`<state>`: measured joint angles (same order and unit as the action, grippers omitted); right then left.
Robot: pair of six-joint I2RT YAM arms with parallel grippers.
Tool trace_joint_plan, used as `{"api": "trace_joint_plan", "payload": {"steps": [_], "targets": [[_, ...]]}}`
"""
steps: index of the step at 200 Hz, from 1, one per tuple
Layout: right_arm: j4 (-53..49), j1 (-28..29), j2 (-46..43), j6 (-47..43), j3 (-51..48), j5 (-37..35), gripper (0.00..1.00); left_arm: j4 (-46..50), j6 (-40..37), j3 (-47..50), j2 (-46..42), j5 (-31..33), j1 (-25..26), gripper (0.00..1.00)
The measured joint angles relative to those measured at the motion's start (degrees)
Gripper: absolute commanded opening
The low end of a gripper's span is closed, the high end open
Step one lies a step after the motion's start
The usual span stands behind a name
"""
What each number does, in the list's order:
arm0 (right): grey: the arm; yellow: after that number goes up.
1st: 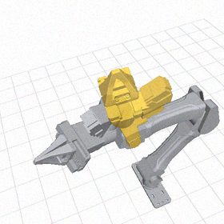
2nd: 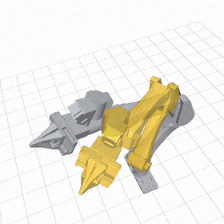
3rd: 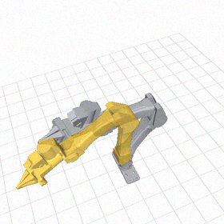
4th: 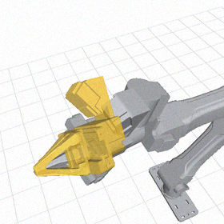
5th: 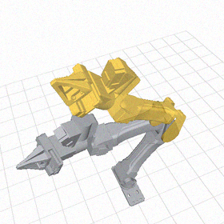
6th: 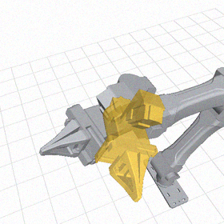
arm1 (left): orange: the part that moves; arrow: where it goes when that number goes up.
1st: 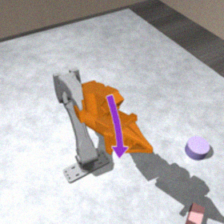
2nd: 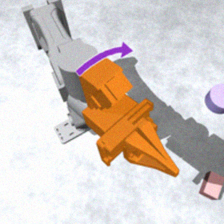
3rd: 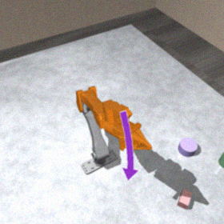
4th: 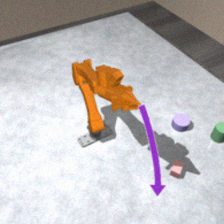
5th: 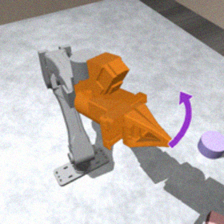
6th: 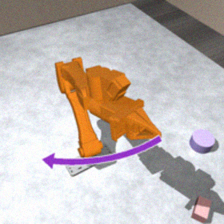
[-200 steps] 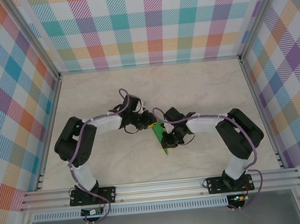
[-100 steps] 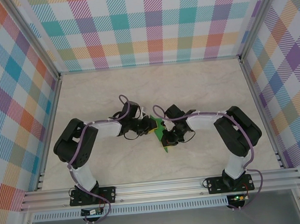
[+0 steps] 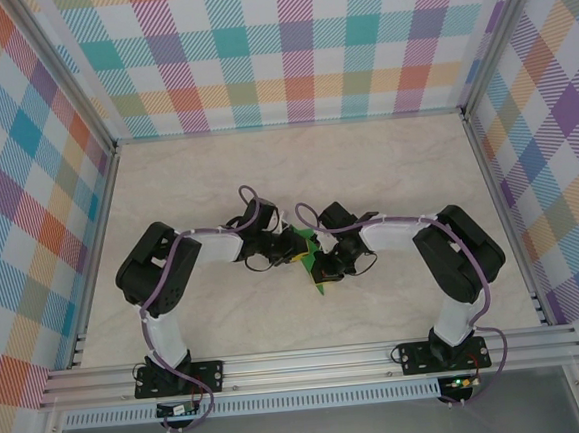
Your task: Fold a paper plane with a square sheet of paper (pick it up from the middle)
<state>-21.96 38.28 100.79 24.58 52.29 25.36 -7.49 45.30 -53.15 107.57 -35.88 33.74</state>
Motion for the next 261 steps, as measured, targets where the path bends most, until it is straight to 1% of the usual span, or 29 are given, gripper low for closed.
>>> {"api": "trace_joint_plan", "payload": {"steps": [29,43,60,87,115,143,171,261], "targets": [[0.1,0.0,-0.1,0.5,0.0,0.1,0.10,1.8,-0.2,-0.6,1.0,1.1,0.0,0.13],[0.4,0.0,-0.6,1.4,-0.2,0.1,0.13,2.8,-0.6,-1.0,1.1,1.4,0.0,0.13],[1.4,0.0,-2.5,2.8,-0.8,0.1,0.16,3.5,-1.1,-1.4,1.1,1.7,0.0,0.13],[3.8,0.0,-6.4,6.1,-1.2,-0.5,0.16,4.5,-1.4,-1.8,1.1,2.1,0.0,0.13],[6.6,0.0,-8.9,9.8,-1.9,-1.9,0.13,4.6,-1.5,-1.9,1.1,2.2,0.0,0.13],[8.5,0.0,-8.9,13.2,-3.0,-3.2,0.08,4.8,-1.5,-1.9,1.1,2.4,0.0,0.13],[9.9,0.0,-7.8,15.5,-3.2,-3.5,0.06,4.8,-1.5,-1.9,1.1,2.4,0.0,0.13],[10.4,0.0,-5.0,17.1,-3.3,-4.7,0.04,5.7,-1.5,-2.3,1.1,2.5,0.0,0.13]]}}
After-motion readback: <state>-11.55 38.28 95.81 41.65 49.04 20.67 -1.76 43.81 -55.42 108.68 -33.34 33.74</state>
